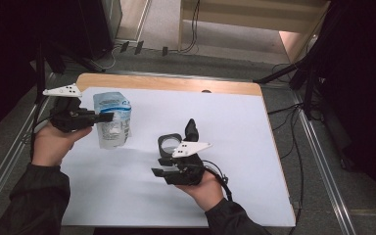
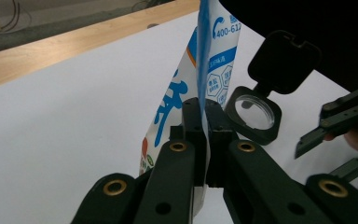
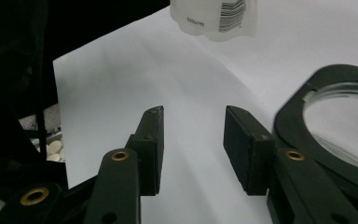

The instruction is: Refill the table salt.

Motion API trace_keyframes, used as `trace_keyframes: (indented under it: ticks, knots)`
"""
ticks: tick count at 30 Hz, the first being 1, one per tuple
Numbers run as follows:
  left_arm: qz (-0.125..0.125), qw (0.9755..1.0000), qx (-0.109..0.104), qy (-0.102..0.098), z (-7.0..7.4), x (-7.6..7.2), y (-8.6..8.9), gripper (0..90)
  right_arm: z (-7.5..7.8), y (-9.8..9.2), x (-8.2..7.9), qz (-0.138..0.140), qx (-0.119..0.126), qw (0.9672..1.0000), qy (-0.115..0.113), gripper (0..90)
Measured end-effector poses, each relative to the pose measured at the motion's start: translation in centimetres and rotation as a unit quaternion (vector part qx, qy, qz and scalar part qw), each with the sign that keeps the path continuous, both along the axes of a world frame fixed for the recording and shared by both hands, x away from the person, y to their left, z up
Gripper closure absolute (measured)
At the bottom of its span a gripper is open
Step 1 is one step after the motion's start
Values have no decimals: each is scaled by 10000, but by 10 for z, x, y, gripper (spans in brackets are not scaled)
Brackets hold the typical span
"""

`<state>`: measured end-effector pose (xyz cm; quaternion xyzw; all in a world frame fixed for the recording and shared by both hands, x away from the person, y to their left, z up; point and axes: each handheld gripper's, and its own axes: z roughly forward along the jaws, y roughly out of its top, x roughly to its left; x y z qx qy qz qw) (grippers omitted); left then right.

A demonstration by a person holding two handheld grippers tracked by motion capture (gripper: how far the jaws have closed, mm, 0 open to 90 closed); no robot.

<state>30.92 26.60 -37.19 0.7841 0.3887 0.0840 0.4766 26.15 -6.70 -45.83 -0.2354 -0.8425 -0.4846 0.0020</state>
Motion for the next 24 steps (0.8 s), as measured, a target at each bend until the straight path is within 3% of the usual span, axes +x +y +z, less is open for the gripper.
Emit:
trace_keyframes:
  ticks: [2, 6, 9, 15, 19, 24]
  knots:
    - [3, 10000, 27, -10, 2, -5, -2, 900, -2, 7, -1, 9, -52, 10000, -51, 596]
    - [59, 10000, 26, -64, 4, -12, -4, 900, -7, 22, 0, 69, -9, 10000, 54, 572]
    - [44, 10000, 19, -22, 5, -17, -4, 900, -12, 35, 0, 95, -92, 9999, -22, 571]
    - [31, 10000, 22, -23, 8, -27, -7, 900, -23, 57, 4, -104, -212, 9997, -113, 558]
    - [-2, 9999, 94, -52, 11, -34, -12, 900, -32, 70, 7, -129, -237, 9995, -160, 558]
    - [-89, 9999, 34, -43, 14, -42, -17, 900, -43, 84, 9, -130, -269, 9994, -173, 568]
